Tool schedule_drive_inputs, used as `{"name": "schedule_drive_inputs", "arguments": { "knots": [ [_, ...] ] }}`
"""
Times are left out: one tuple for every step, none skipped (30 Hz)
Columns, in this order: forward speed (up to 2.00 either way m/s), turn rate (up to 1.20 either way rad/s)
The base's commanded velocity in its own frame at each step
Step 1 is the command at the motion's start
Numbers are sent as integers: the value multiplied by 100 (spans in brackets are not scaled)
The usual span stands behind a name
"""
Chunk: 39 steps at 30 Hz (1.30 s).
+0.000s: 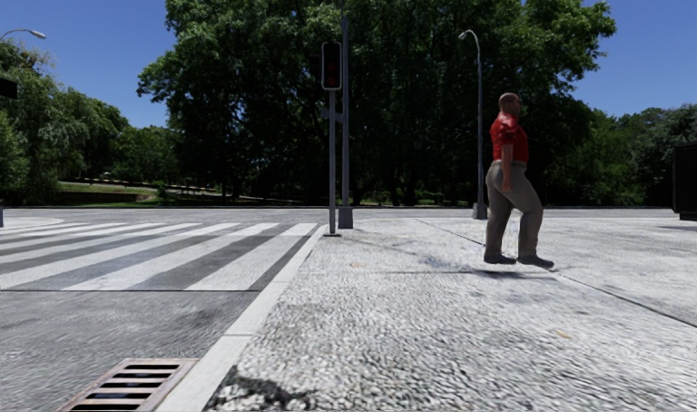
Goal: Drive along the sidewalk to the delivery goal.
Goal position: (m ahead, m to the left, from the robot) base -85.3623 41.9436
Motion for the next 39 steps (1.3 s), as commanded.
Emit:
{"name": "schedule_drive_inputs", "arguments": {
  "knots": [
    [89,0],
    [89,0],
    [89,0],
    [89,0],
    [94,0],
    [115,0],
    [115,0],
    [200,0],
    [200,0],
    [200,0],
    [200,0],
    [200,0],
    [200,0],
    [200,0],
    [200,0],
    [200,0],
    [200,0],
    [200,0],
    [200,0],
    [200,0],
    [200,0],
    [200,0],
    [200,0],
    [200,0],
    [200,0],
    [200,0],
    [200,0],
    [200,0],
    [200,0],
    [200,0],
    [200,0],
    [200,0],
    [200,0],
    [200,0],
    [200,0],
    [200,0],
    [200,0],
    [198,1],
    [167,43]
  ]
}}
